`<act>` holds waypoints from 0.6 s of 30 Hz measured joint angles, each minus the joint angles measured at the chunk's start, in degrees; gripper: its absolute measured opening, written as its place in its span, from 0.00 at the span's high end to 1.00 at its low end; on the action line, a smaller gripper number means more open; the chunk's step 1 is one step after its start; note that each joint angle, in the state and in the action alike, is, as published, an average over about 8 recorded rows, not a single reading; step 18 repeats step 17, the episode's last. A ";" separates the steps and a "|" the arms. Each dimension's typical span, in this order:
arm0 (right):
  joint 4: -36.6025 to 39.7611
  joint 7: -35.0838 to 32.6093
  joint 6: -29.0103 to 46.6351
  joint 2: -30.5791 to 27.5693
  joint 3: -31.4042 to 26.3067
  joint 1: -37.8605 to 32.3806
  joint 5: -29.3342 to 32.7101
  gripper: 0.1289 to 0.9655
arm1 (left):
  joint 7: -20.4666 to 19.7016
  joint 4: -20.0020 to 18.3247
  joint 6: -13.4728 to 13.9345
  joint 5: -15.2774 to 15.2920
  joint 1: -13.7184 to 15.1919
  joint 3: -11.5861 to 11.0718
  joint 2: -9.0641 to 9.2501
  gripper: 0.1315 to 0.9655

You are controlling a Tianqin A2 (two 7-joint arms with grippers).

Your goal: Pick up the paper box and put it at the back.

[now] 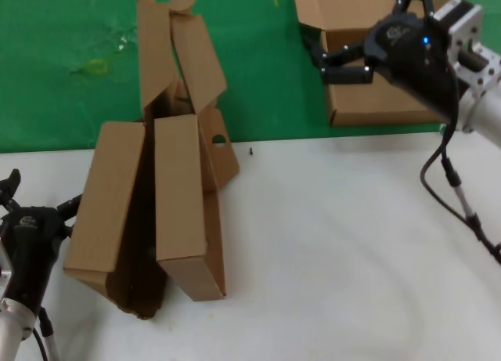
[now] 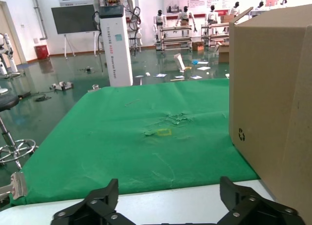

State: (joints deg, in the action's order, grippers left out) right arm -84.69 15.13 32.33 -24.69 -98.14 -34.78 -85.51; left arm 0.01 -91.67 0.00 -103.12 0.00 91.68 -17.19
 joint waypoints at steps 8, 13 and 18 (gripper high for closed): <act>-1.34 -2.91 -6.21 1.44 1.24 6.66 -3.38 0.00 | -0.01 0.00 0.00 -0.01 0.00 0.00 0.00 0.24; -2.17 -4.72 -10.07 2.33 2.01 10.82 -5.48 0.00 | -0.02 0.00 0.00 -0.01 0.00 0.00 0.00 0.16; -2.59 -5.63 -12.02 2.79 2.40 12.91 -6.54 0.00 | -0.02 0.00 0.00 -0.01 0.00 0.00 0.00 0.08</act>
